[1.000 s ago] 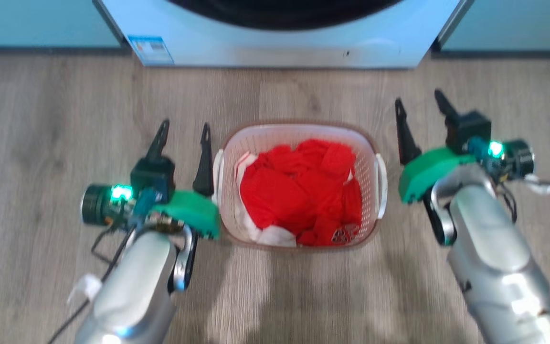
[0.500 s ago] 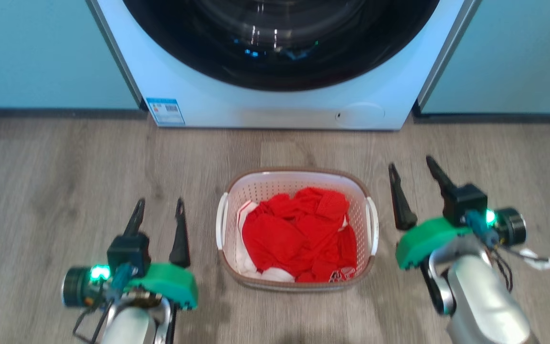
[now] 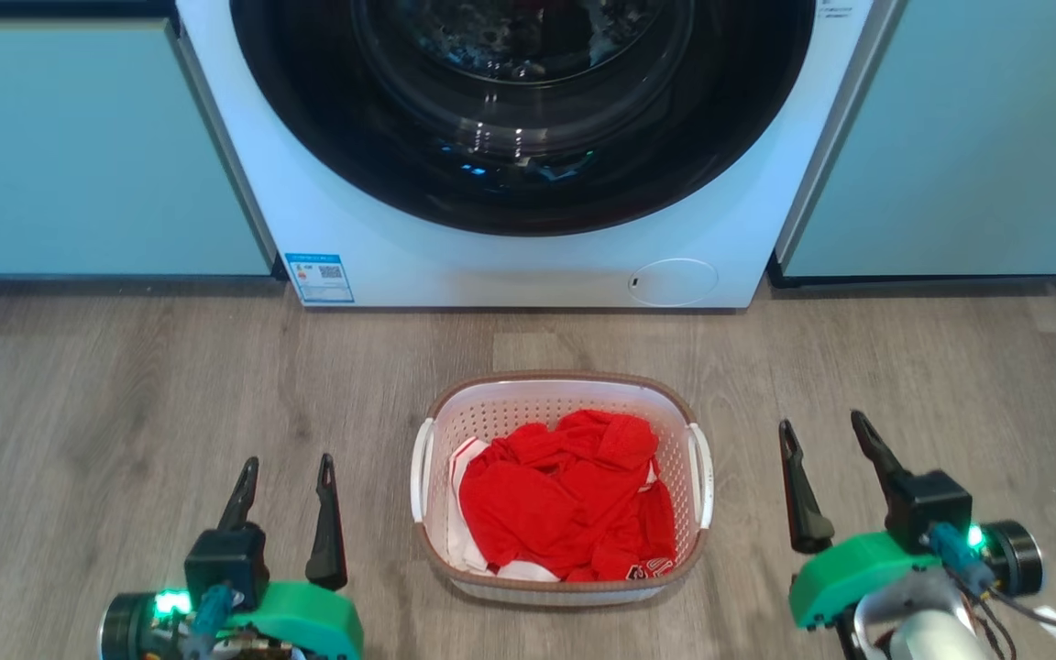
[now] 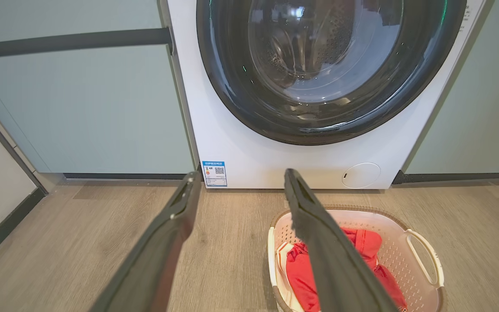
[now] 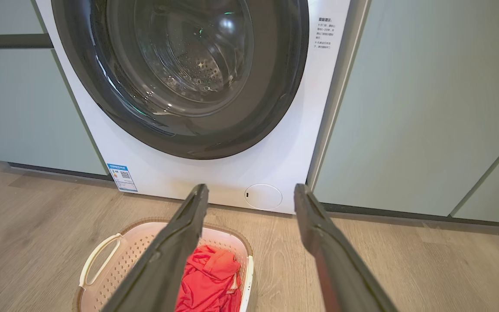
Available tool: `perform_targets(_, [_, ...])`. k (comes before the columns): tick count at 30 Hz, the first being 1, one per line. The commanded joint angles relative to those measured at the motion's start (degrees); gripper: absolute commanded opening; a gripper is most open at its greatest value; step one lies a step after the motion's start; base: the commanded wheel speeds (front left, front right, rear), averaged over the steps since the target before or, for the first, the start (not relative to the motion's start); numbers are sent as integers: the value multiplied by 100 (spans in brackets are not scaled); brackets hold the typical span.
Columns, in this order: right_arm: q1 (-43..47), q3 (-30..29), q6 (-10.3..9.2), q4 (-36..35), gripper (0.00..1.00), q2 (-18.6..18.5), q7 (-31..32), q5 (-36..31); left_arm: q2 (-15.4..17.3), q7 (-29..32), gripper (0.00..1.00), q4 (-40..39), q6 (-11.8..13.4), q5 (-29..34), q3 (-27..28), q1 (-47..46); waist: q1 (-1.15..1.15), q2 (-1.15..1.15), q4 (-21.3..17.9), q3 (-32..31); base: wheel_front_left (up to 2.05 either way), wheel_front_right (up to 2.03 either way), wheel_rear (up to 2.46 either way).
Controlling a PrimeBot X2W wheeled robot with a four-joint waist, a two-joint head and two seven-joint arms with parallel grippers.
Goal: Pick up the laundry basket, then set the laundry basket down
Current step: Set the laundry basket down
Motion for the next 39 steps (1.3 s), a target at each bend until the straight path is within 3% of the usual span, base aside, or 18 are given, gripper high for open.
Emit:
perform_targets(1, [-84,92,16,-250,100,11,-76,-20,-26,-54,100,-249,-39,45,236,-133,1,-1,-32,-28,0,0,0])
perform_targets(13, [250,-121,16,-555,100,11,-74,16,-12,-54,100,-442,-169,133,366,161,1,-1,-83,-177,0,0,0])
perform_targets(39, [419,-268,16,-483,100,12,-76,16,38,-55,100,-284,-261,245,509,315,1,-1,-105,-348,0,0,0])
